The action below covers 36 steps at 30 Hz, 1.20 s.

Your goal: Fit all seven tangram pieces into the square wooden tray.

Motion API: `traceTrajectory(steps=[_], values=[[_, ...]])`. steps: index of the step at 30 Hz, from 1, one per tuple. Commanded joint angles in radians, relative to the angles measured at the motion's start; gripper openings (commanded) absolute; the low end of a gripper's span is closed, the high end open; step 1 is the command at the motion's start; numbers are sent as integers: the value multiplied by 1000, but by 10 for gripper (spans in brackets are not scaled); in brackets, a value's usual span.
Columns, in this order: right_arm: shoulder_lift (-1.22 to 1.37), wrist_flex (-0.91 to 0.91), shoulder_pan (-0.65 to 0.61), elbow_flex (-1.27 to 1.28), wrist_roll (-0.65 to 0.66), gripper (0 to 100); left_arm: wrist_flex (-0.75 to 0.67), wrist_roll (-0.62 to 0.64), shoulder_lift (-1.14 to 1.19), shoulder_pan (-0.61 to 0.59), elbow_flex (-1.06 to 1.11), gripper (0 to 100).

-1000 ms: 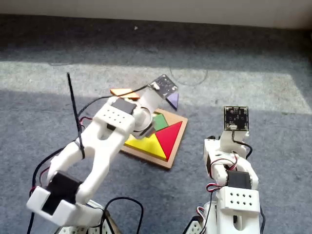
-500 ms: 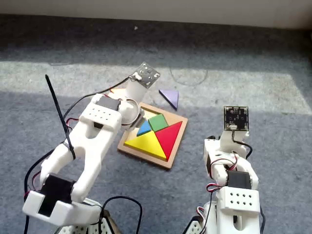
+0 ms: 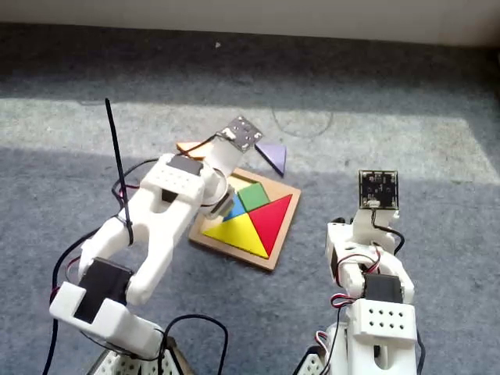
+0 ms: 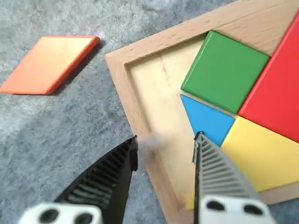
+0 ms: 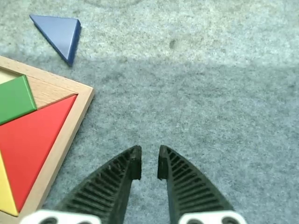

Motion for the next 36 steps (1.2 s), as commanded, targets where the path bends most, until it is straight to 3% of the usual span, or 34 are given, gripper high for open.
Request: traceTrajectory(steps=[1, 16, 26, 36], values=[[-15, -21, 12, -2, 12, 77, 31, -11, -8, 53, -41, 210], [-15, -21, 12, -2, 12, 77, 31, 18, -15, 53, -50, 210], [-15, -21, 12, -2, 12, 77, 31, 80, -260, 44, 31, 212], [-15, -21, 12, -2, 12, 77, 32, 150, -291, -133, -88, 214]])
